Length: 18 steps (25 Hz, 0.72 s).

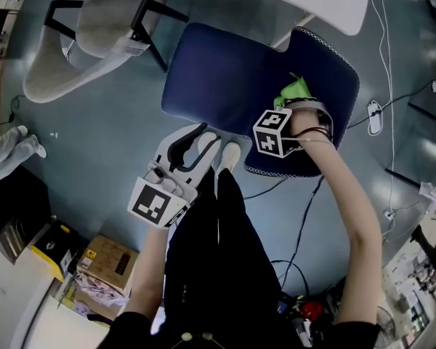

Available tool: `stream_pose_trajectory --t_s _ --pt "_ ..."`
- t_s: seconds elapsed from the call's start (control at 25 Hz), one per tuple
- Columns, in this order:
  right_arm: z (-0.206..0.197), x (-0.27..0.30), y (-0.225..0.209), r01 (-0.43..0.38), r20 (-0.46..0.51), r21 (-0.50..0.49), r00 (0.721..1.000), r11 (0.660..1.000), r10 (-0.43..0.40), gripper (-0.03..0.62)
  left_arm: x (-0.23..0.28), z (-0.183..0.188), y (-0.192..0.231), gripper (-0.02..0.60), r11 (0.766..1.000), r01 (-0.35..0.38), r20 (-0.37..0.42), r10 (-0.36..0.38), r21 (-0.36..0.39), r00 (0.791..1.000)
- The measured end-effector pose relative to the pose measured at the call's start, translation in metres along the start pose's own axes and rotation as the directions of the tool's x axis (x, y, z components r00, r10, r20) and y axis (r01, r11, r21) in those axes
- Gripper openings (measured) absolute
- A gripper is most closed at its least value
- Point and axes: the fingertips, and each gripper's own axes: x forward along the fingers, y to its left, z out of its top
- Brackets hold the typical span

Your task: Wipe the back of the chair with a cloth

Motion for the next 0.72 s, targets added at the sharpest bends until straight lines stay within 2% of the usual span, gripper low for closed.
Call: stream_pose_trajectory --t_s 0.32,0.72 --pt "0.032 -0.013 0.056 -0.096 0.093 -0.043 0.991 0.994 0.1 0.018 -0.003 -0.002 0.002 0.13 1.0 -0.004 -0.002 0.004 -0.004 1.0" --pt "0.056 -0.025 0.086 -0.158 0.19 0.007 0.97 0.987 0.154 0.018 -0.001 -0.005 -0.005 0.13 1.0 0.014 0.002 -0.014 -0.012 1.0"
